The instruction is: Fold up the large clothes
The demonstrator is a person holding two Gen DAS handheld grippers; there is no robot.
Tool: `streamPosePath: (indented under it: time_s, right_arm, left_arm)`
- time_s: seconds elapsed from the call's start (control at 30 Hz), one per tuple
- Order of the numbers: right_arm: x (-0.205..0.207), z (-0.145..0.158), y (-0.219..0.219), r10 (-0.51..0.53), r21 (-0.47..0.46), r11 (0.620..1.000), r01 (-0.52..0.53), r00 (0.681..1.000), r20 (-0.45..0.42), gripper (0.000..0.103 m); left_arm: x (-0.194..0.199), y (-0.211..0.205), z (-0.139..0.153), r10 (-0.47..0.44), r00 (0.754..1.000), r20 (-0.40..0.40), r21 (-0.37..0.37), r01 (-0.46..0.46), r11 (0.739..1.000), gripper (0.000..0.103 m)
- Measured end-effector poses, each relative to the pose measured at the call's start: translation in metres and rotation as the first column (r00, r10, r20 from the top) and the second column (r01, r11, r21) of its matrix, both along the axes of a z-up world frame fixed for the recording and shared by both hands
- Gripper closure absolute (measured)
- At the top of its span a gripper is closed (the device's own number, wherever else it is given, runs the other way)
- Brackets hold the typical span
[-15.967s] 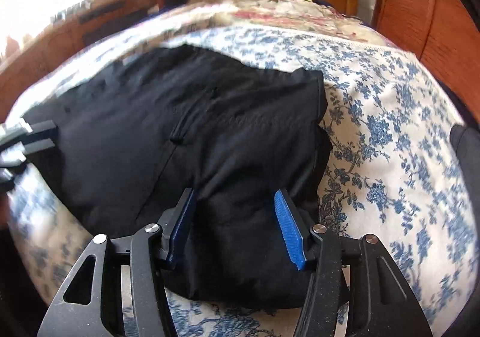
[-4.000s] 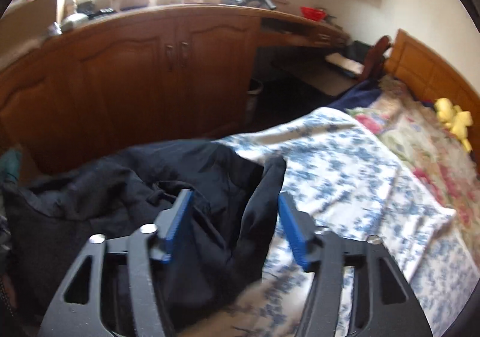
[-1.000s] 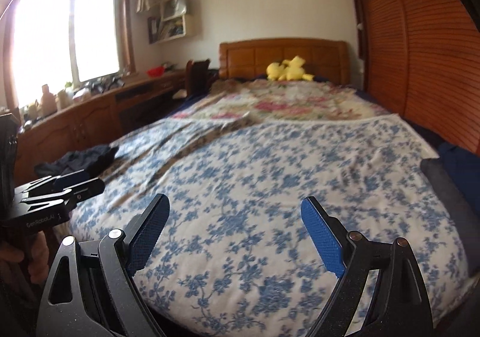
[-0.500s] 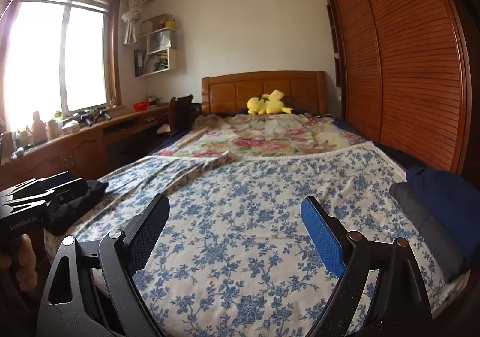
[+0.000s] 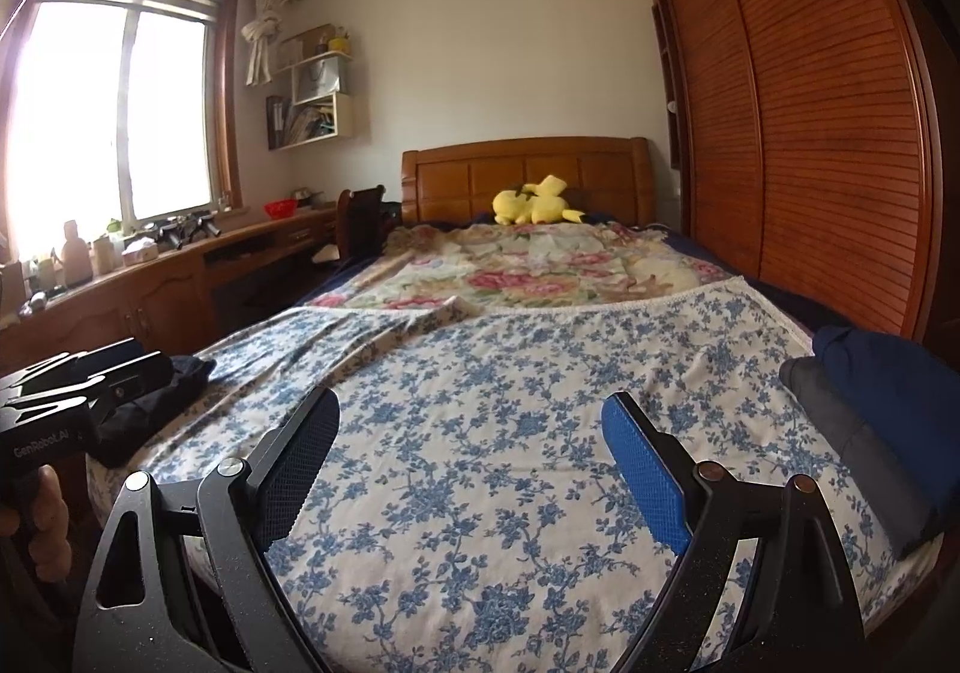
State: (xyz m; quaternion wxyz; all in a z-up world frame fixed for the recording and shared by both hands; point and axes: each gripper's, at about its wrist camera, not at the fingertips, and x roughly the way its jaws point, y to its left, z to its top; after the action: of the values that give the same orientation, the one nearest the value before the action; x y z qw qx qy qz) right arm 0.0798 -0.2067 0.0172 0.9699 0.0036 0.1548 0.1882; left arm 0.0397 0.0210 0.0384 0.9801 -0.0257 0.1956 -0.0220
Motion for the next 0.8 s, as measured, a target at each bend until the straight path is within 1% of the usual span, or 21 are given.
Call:
streamPosePath:
  time_s: [0.8]
  right_arm:
    - [-0.0015, 0.0001, -0.0038, -0.004, 0.004, 1.000, 0.004, 1.000, 0.005, 0.012]
  left_arm:
    - [-0.0013, -0.0019, -0.0016, -0.001, 1.000, 0.000, 0.000, 0.001, 1.000, 0.046]
